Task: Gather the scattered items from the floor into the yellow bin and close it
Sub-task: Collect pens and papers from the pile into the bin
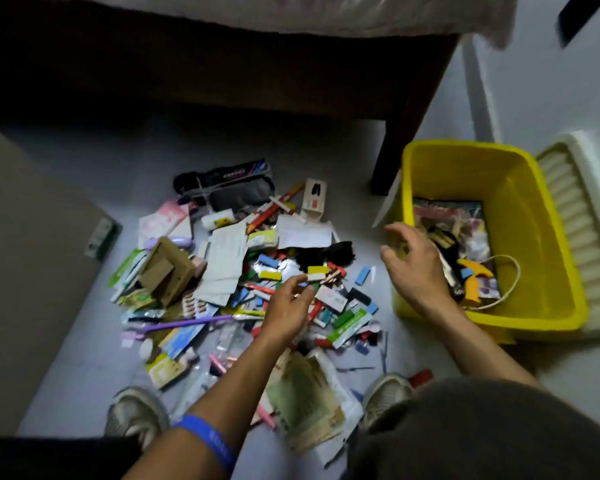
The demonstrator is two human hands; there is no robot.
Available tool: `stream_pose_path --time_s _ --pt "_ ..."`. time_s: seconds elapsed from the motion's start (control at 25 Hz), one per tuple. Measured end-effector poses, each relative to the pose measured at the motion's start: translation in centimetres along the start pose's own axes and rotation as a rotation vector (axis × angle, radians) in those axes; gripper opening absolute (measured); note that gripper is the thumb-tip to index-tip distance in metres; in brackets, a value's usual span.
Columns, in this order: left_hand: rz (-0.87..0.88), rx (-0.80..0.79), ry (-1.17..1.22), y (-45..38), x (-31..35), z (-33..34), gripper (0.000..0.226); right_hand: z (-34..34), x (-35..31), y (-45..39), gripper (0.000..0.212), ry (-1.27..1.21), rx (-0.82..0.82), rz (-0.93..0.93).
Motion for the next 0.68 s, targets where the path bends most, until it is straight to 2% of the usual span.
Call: stream_pose_path --time_s 0.12,0.24,0.32,0.4,0.52,0.6,0.68 --pt "-0.020 0.023 -0.049 -0.1 -3.2 -2.9 0.029 6.4 -4.0 4.7 0.025 0.029 -0.181 -0.189" --pt "-0.017 -0.028 -0.243 0.8 -7.2 -4.7 0.032 12.9 -3.0 9.4 0.023 0.098 -0.588 -0.213" --pt "0.048 -0.058 -0.511 1.4 -9.6 -5.2 0.041 15.5 -0.8 12.0 0.015 0.303 -0.740 -0.278" --pt "0.061 -0.058 -0.627 1.6 -11.3 -5.1 0.046 16.6 2.3 13.4 0.023 0.552 -0.773 -0.301" --pt "0.002 -0.040 -0.546 1.0 -12.8 -3.8 0.044 17.5 7.7 16.1 0.040 0.721 -0.916 -0.135" --pt "-0.018 -0.090 -0.504 0.5 -13.4 -1.8 0.029 18.0 10.5 18.2 0.043 0.655 -0.997 0.067" --pt "-0.007 -0.125 -0.502 0.2 -13.4 -0.3 0.008 18.6 11.6 19.6 0.034 0.508 -0.961 0.215"
Point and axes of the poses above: each hand's wrist, its own y-axis away from the middle knuckle, its own z-axis out of the palm, x = y × z, the point moved 10 cm from there along -y, towards the middle knuckle, and after that the axes turned 13 degrees about x, right-handed, at the moved point
